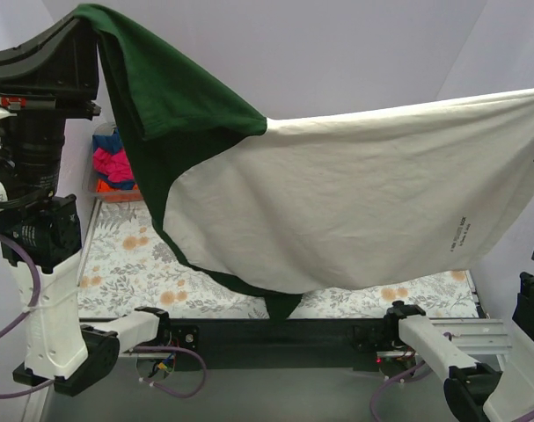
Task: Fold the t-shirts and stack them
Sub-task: Flatten the tshirt out
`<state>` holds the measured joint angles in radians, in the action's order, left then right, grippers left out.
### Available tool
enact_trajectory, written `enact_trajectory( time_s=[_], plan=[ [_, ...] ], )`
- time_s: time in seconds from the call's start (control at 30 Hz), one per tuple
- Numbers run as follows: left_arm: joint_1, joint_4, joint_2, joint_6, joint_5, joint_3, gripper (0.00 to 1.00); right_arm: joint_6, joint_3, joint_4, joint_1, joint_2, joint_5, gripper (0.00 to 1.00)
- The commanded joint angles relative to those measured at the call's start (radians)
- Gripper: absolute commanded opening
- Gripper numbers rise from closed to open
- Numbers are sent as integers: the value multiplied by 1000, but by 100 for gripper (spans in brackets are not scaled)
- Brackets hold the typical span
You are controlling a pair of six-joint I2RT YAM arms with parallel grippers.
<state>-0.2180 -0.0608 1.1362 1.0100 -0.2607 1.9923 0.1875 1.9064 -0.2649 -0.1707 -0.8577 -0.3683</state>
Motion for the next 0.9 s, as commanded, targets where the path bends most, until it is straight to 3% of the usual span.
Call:
enact_trajectory(
  time_s=[0.0, 0.33, 0.87],
  plan=[
    [5, 27, 72, -30, -6, 86, 0, 46, 22, 21, -6, -66, -35, 1],
    [5, -42, 43, -94, 3, -1, 0, 47, 31, 20, -4, -115, -21, 1],
    [5, 49, -102, -14, -104, 42, 0, -39, -24, -19, -4, 95, 115, 1]
  ],
)
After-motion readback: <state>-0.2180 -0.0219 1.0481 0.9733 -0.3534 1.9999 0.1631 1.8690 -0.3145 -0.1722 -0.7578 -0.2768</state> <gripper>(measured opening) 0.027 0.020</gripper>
